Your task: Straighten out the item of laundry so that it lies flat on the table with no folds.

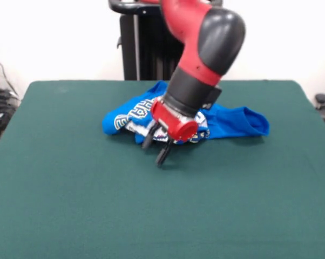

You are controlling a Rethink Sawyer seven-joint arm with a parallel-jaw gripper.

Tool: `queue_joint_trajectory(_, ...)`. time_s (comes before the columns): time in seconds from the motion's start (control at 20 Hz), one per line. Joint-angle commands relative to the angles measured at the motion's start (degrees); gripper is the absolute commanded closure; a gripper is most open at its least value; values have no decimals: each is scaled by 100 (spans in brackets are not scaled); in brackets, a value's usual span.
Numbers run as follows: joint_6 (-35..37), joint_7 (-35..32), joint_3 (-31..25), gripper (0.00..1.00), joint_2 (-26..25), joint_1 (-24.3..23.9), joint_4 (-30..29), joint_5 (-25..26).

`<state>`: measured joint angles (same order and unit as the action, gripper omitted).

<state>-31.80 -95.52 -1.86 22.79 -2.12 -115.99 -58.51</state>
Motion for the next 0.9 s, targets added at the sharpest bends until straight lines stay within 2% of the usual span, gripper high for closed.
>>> queue_joint_trajectory(0.05,3791,2360,1339,0,-485,76,1950,1228)
queue_joint_trajectory(0.25,4686,1877,1248,0,-382,-374,2328,2584)
queue_joint_trajectory(0.4,5434,1503,1168,0,-279,-595,2624,3268)
queue_joint_trajectory(0.5,5687,1307,946,0,-171,-785,2636,3656)
queue_joint_trajectory(0.7,5839,1029,561,0,-114,-1068,2698,4235)
queue_joint_trajectory(0.9,5647,896,388,0,-546,-1249,3124,4729)
